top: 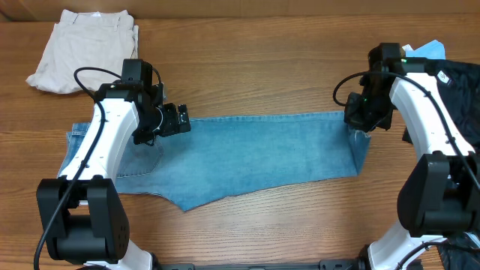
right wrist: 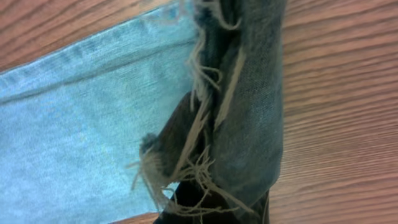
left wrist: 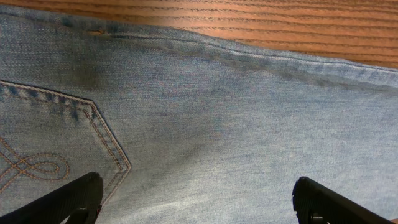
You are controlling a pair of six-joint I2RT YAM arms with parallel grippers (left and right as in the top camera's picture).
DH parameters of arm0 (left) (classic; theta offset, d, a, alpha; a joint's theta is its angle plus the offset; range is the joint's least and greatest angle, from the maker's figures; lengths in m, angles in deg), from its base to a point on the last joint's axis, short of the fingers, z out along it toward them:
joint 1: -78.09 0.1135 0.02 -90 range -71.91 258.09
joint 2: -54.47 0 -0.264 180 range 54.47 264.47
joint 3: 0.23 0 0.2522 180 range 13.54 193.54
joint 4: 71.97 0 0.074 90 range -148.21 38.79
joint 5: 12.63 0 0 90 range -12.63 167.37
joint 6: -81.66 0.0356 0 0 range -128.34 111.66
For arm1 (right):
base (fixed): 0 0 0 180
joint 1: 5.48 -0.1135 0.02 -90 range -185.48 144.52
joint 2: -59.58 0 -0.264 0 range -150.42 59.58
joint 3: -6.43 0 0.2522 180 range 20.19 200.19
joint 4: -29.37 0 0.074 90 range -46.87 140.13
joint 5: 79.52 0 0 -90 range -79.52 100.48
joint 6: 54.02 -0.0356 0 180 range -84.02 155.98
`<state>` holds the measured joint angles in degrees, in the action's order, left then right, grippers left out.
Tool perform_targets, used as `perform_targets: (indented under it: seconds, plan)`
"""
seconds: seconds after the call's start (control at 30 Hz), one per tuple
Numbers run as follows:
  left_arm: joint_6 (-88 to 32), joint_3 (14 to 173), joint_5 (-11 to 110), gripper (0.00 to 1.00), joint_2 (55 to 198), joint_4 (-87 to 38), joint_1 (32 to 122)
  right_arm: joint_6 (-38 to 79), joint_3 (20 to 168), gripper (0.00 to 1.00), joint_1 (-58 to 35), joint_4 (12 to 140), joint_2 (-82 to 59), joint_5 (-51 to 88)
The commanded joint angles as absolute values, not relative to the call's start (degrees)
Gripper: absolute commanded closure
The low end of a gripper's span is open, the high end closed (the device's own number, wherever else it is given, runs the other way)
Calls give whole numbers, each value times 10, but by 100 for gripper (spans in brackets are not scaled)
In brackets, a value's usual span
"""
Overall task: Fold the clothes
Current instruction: 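Fold the leg ends leftward over the jeans with the right gripper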
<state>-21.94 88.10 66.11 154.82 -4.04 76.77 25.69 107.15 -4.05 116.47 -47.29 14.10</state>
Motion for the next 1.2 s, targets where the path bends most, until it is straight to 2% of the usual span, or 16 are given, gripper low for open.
perform_targets:
  seconds: [0.0,0.3,0.57,0.6,0.63,0.67,0.7,0.9,1.03,1.1,1.17]
  plan:
    - [-225,877,664,0,1545,-41,766,254,1071,96,-54,1166,-453,165]
    - [-225,877,664,0,1545,-43,766,255,1043,96,-95,1163,-453,290]
    - [-225,877,664,0,1545,-40,766,253,1041,94,-155,1152,-453,298]
    - [-225,877,664,0,1545,-40,766,252,1041,90,-160,1152,-453,297]
    - [-225,877,664,0,1545,-39,766,252,1041,80,-164,1152,-453,296]
    - [-225,877,664,0,1545,-38,766,252,1041,58,-167,1152,-453,296]
    - [-225,877,664,0,1545,-38,766,252,1041,41,-168,1152,-453,296]
    - [-225,877,664,0,1545,-36,766,252,1042,52,-162,1152,-453,254]
    - [-225,877,664,0,1545,-37,766,253,1049,54,-135,1152,-453,250]
    - [-225,877,664,0,1545,-37,766,253,1051,61,-115,1142,-453,244]
    - [-225,877,664,0,1545,-36,766,252,1051,73,-95,1121,-453,236]
